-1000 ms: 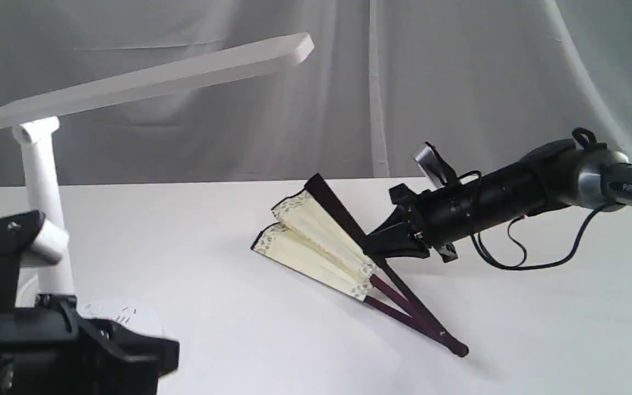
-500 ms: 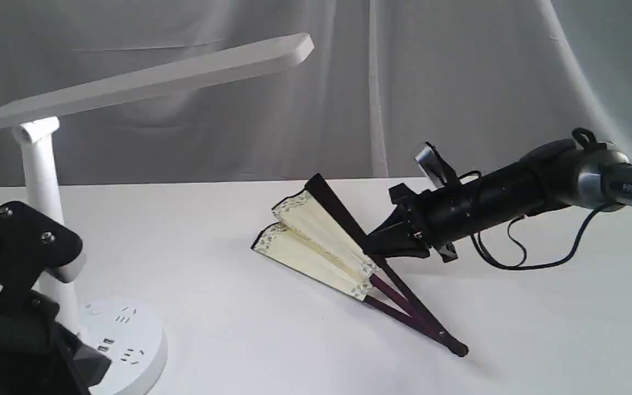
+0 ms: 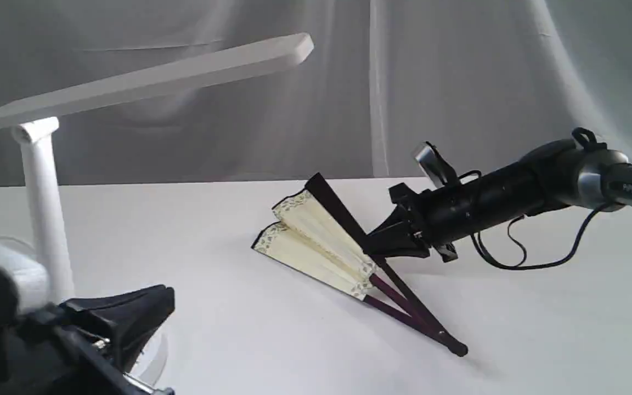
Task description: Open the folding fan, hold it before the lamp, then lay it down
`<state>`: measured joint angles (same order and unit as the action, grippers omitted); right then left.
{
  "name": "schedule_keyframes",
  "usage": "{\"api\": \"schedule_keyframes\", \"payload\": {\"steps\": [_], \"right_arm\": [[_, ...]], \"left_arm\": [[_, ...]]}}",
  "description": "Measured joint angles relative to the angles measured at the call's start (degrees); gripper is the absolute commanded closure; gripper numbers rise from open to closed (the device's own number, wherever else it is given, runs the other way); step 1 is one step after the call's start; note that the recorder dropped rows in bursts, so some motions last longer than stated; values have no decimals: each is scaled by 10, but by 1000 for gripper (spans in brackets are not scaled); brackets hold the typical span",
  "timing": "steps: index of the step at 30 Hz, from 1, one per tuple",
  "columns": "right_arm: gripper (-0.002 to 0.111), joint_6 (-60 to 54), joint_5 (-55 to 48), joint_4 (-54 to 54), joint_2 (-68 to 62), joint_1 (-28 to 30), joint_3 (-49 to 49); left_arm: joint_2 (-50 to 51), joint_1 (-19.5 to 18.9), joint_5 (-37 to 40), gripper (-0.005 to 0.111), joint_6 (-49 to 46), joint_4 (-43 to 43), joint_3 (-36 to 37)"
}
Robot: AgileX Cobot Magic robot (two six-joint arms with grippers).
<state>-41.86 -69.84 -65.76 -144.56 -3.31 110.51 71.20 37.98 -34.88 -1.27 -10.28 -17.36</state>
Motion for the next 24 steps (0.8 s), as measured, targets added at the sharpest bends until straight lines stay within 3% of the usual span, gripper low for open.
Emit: {"api": "schedule_keyframes", "payload": {"steps": [4, 10, 13, 19, 24], "right_arm": [[108, 0, 0, -3, 1, 0, 0], [108, 0, 0, -34, 1, 0, 0], [108, 0, 1, -54, 1, 0, 0], [108, 1, 1, -95, 1, 0, 0], [108, 29, 1, -116, 1, 0, 0]], "left_arm": [[0, 0, -134, 107, 93, 13, 58], [3, 0, -167, 102, 223, 17, 68], [23, 0, -168, 90, 313, 8, 68], [120, 0, -163, 49, 495, -44, 64], [203, 0, -162, 44, 636, -60, 19]]}}
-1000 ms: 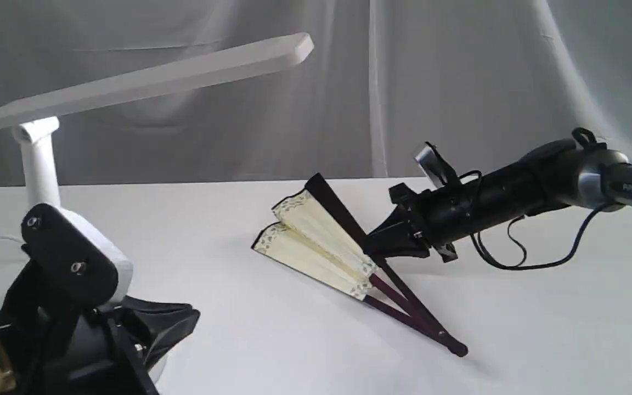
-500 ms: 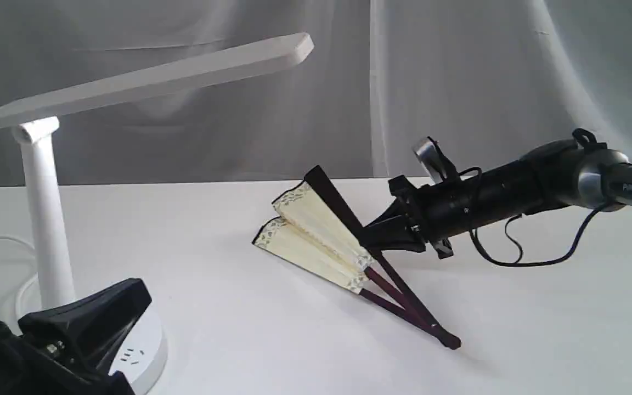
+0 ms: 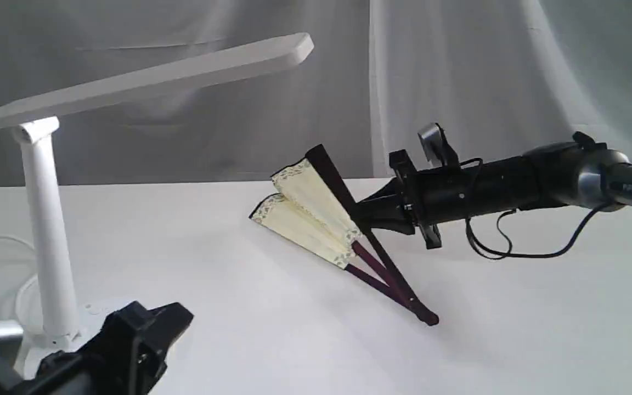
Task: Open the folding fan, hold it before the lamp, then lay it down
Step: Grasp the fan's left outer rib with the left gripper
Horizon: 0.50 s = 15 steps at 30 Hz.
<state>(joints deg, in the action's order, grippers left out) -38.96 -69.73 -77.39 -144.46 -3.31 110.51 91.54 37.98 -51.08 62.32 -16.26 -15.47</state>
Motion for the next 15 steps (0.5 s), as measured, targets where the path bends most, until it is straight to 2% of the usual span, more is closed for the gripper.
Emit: {"api": "schedule_keyframes", "payload": {"steps": [7, 11, 15], "right_arm": [[108, 34, 0, -2, 0, 0, 0], [108, 42, 1, -2, 5, 0, -4], [108, 32, 3, -5, 27, 0, -33]], "left_arm": [[101, -8, -24, 44, 141, 62, -79], [148, -47, -80, 44, 220, 127, -94], [173, -92, -96, 44, 261, 178, -107]]}}
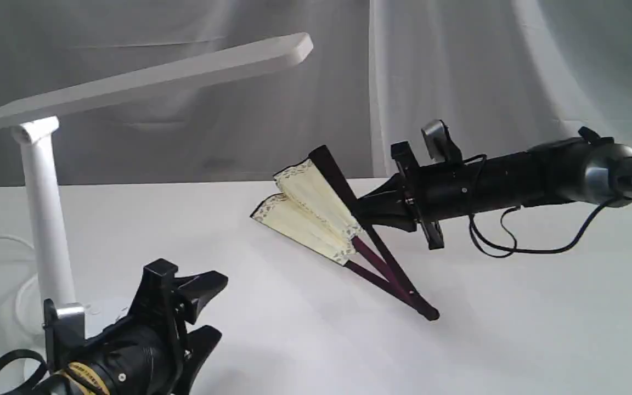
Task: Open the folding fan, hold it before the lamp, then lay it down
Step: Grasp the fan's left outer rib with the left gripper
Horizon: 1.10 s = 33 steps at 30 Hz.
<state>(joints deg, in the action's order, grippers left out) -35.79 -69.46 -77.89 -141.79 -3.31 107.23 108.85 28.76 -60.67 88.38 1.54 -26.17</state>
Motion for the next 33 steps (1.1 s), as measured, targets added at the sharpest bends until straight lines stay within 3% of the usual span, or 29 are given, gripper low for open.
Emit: {"api": "schedule_keyframes", "payload": {"steps": [7, 18, 27, 33], "right_arm": [[108, -61, 0, -11, 66, -6, -101], [108, -112, 1, -61, 157, -10, -232], [108, -129, 0, -65, 186, -58, -270], [108, -129, 0, -64, 186, -60, -270]], "left_arm": [[20, -45, -11, 44, 25, 103, -60], [62, -47, -38, 44, 78, 138, -114], [103, -47, -83, 44, 112, 142, -137], [104, -47, -84, 56, 117, 142, -137]]}}
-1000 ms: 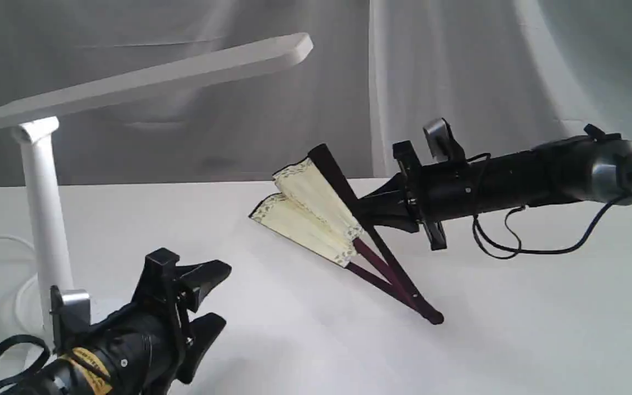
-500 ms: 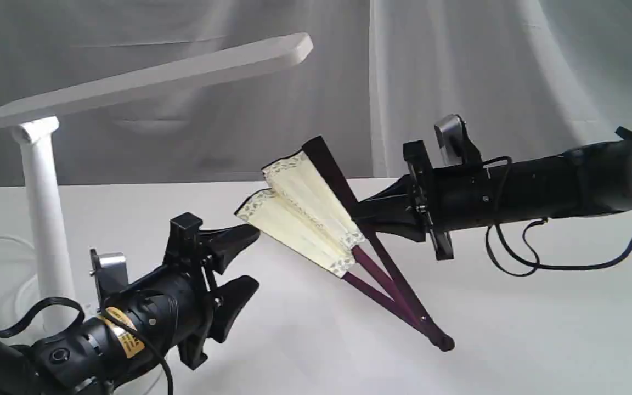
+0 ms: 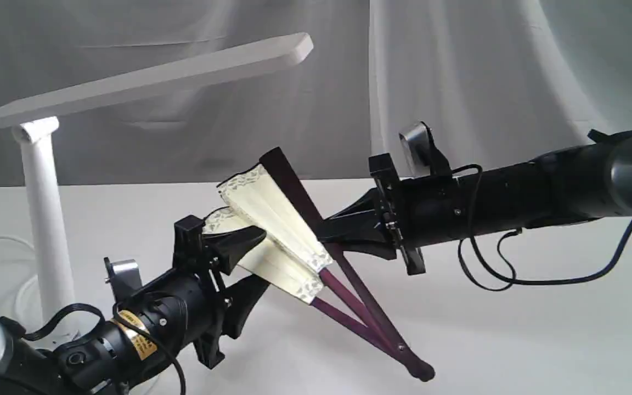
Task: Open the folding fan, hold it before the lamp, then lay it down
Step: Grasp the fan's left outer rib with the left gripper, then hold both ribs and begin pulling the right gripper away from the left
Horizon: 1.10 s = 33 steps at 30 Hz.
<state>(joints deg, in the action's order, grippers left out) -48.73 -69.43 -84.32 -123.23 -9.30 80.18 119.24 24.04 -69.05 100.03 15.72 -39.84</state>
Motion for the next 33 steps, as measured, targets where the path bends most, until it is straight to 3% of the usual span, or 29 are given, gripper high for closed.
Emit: {"api": "schedule_keyframes", "payload": {"steps": [11, 18, 21, 24, 30, 33], "right_arm": [[108, 0, 1, -7, 0, 0, 0], [108, 8, 1, -9, 0, 0, 0], [108, 14, 1, -9, 0, 0, 0], [108, 22, 1, -9, 0, 0, 0], [108, 39, 1, -7, 0, 0, 0], [108, 43, 1, -5, 0, 0, 0]], "left_arm": [[0, 0, -1, 60, 1, -17, 0], [0, 0, -1, 89, 2, -25, 0], [0, 0, -1, 95, 2, -26, 0], [0, 0, -1, 89, 2, -27, 0], [0, 0, -1, 61, 1, -32, -2], [0, 0, -1, 59, 1, -44, -2]]}}
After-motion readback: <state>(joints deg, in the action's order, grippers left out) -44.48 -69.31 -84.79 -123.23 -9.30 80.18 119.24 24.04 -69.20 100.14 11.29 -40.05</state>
